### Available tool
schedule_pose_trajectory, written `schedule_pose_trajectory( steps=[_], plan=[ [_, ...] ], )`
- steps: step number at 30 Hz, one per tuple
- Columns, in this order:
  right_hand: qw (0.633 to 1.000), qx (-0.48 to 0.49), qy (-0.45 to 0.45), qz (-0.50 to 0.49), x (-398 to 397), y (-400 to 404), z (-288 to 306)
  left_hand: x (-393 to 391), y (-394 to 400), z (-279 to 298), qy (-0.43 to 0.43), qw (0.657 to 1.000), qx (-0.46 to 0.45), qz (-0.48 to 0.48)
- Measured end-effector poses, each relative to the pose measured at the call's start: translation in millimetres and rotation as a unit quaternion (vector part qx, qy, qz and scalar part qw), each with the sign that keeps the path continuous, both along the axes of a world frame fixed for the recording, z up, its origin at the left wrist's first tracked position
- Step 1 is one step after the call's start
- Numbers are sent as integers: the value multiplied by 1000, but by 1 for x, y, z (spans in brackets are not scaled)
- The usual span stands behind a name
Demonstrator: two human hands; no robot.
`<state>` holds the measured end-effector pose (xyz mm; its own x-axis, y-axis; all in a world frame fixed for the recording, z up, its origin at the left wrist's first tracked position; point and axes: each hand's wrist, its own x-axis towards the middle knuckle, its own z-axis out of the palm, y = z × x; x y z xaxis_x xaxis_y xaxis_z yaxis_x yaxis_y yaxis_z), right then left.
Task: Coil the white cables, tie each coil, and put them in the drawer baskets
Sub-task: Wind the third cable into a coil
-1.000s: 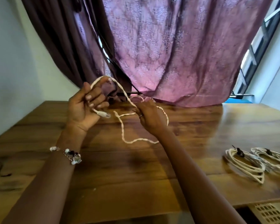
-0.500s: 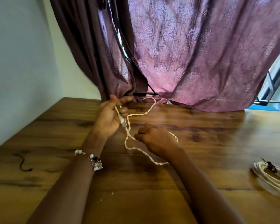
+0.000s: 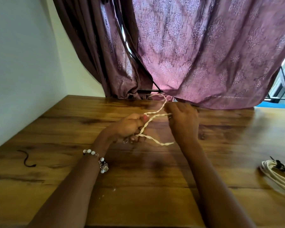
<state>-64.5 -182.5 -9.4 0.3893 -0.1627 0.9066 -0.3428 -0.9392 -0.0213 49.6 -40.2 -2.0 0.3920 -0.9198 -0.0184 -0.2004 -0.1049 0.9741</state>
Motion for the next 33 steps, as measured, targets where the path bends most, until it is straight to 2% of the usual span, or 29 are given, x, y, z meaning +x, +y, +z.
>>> schedule_pose_trajectory(
  steps=[1, 3, 5, 8, 11, 12, 14, 17, 19, 22, 25, 28, 30, 31, 32, 33],
  plan=[
    [995, 93, -12, 23, -3, -5, 2, -1, -1, 0, 8, 1000, 7, -17],
    [962, 269, 5, 53, -8, -13, 4, -4, -3, -2, -1, 999, -2, -49],
    [940, 330, 7, 84, -11, -19, 3, -3, -4, -5, -40, 996, -13, -74],
    [952, 282, -36, 110, -13, -17, 5, 1, -2, -7, -134, 984, -12, -119],
    [978, 166, -11, 129, -14, -20, 10, 7, -4, -14, -236, 969, -15, -68],
    [978, 151, 6, 145, -15, -21, 11, 9, -5, -15, -222, 974, -28, -49],
    [970, 160, 17, 181, -19, -26, 12, 12, -8, -15, -115, 990, -77, -31],
    [937, 286, 9, 201, -24, -33, 15, 15, -4, -6, 94, 984, -151, 1],
    [901, 381, 11, 208, -25, -38, 15, 18, 0, -2, 193, 961, -199, 1],
    [850, 461, 4, 255, -28, -36, 15, 22, 7, 0, 295, 923, -242, -57],
    [773, 528, -27, 351, -34, -31, 20, 27, 10, -2, 366, 884, -255, -142],
    [680, 595, -45, 426, -41, -31, 24, 34, 13, -3, 447, 810, -275, -261],
    [638, 625, -55, 446, -43, -32, 23, 39, 16, -2, 465, 780, -298, -293],
    [643, 624, -63, 440, -42, -32, 22, 40, 17, -2, 464, 778, -302, -297],
    [679, 602, -70, 414, -39, -32, 20, 40, 18, -1, 459, 784, -300, -291],
    [754, 549, -71, 354, -36, -30, 17, 37, 18, -1, 446, 802, -292, -271]
  ],
)
